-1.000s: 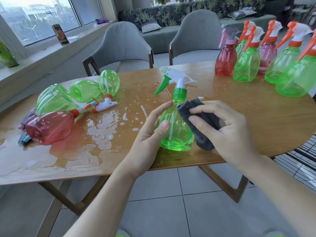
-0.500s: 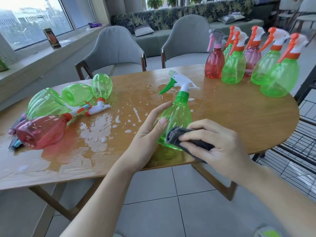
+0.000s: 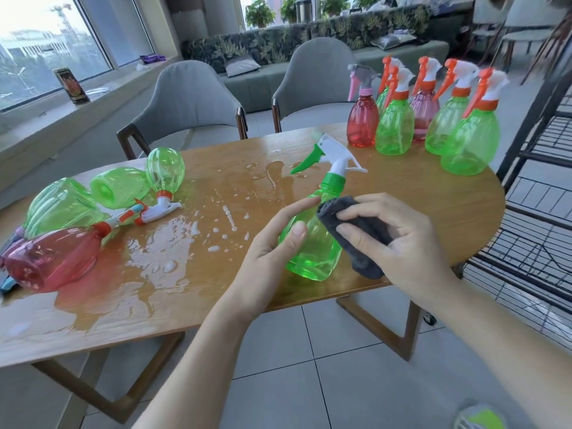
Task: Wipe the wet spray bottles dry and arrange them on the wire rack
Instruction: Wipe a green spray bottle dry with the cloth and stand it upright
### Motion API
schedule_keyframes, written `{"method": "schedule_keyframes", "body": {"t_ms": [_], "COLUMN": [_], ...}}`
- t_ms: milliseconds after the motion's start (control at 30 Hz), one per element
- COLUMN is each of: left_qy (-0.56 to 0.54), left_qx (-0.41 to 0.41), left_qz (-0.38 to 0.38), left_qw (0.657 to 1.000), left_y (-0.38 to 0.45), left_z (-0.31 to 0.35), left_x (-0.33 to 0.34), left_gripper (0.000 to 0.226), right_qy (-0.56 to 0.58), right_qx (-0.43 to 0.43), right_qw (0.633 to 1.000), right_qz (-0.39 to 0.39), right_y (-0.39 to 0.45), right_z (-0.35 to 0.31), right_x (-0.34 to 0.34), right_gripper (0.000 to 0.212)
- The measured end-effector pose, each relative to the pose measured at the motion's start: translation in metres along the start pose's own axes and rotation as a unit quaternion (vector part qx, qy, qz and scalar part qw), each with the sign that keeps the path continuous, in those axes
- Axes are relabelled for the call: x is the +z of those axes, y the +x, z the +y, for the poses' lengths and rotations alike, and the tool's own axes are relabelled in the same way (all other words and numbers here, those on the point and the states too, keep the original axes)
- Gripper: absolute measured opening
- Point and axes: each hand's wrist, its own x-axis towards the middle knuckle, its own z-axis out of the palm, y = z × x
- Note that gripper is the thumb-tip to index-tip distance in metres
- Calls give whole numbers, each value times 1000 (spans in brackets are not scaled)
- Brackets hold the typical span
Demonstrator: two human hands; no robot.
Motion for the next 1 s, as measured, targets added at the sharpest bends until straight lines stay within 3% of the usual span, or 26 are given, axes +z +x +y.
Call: {"method": "schedule_keyframes", "body": {"t_ms": [233,333,533,733,833,1000], "left_qy": [50,39,41,10,-38,-42], "left_qx": [29,24,12,-21,-35,-18], "left_qz": [2,11,45,24,5,-12], "left_qw": [998,999,998,999,999,999], "left_y": [7,8,10,10,9,6], "left_z": [-1,0,-2,-3,-5,-7], "left_x": [18,24,23,16,10,2], "left_gripper": [41,44,40,39,42,41], "right_qy": [26,30,-54,-111,-102,-11], "right_qx": [67,66,-59,-132,-103,37], "right_qw": [997,997,994,982,989,998], "right_qz": [38,18,-68,-81,-35,43], "right_y": [6,-1,-25,-28,-17,5], "right_z": [6,4,-4,2,1,10], "right_x": [-9,-7,1,1,-3,-12], "right_gripper": [13,13,11,9,11,20]}}
